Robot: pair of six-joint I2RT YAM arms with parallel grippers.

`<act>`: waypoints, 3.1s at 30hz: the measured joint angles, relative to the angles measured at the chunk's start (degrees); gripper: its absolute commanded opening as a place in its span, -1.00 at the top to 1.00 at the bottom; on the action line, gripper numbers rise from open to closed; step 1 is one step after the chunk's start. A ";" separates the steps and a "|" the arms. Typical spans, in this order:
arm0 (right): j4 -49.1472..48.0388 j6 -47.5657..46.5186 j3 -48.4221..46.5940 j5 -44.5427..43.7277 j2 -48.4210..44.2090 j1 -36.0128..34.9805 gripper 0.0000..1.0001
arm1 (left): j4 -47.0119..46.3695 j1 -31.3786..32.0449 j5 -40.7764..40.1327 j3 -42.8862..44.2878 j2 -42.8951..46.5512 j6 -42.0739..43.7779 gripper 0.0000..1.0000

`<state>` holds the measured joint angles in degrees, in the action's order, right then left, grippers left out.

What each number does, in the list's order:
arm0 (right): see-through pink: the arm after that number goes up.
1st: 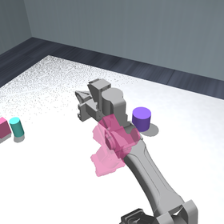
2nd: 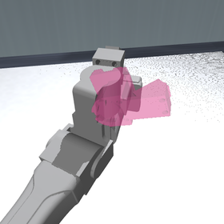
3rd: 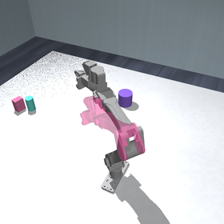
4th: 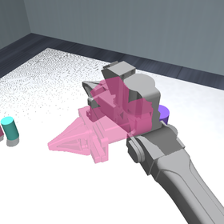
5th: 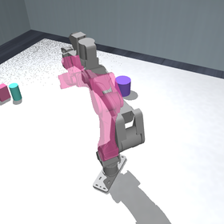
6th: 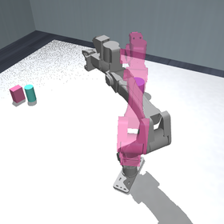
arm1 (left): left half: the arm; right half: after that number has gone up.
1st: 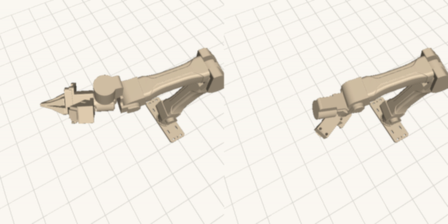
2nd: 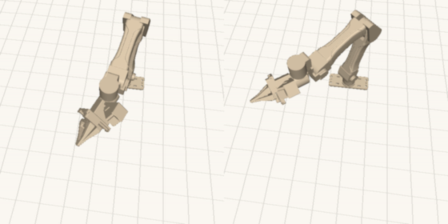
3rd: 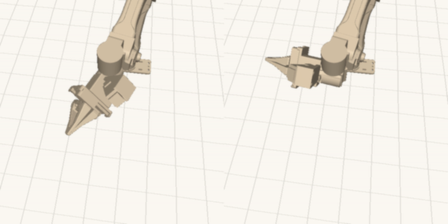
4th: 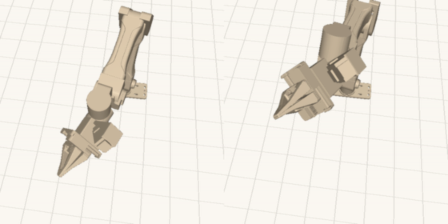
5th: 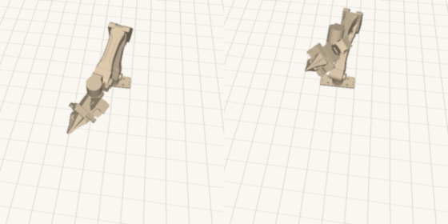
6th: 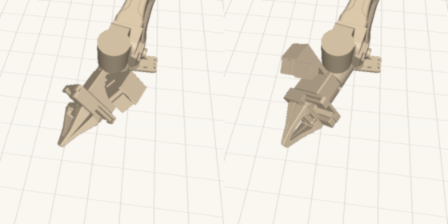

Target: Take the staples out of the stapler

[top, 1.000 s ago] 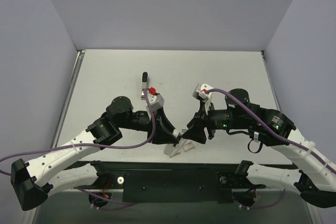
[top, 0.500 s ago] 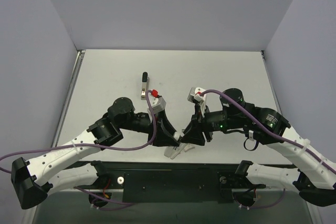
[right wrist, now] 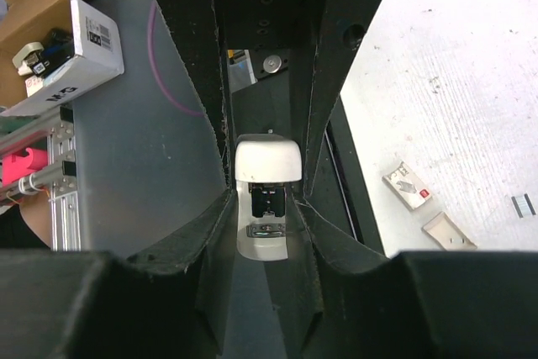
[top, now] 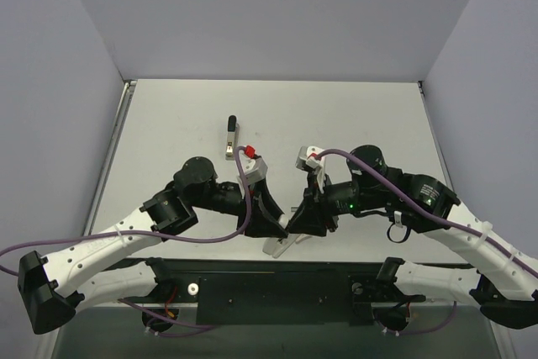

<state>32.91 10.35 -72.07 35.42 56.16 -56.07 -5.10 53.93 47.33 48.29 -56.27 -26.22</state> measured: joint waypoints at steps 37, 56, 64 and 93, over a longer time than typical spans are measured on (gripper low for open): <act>-8.66 9.20 20.46 -8.61 -18.29 -4.79 1.00 | 3.78 0.66 -6.14 1.73 3.04 0.87 1.00; -0.02 8.81 11.19 -20.79 -18.03 -4.79 0.28 | 1.90 0.44 -9.46 1.73 3.98 0.79 1.00; 2.25 8.02 6.27 -27.41 -17.51 -4.79 0.49 | 1.92 0.44 -10.84 1.73 3.98 0.85 1.00; -12.41 16.72 11.52 -42.40 -8.04 -7.78 1.00 | 5.09 0.46 -24.44 5.81 -0.44 2.27 1.00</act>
<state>20.49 27.07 -60.55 -6.98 48.12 -63.86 -0.01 54.39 22.90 54.11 -56.71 -23.94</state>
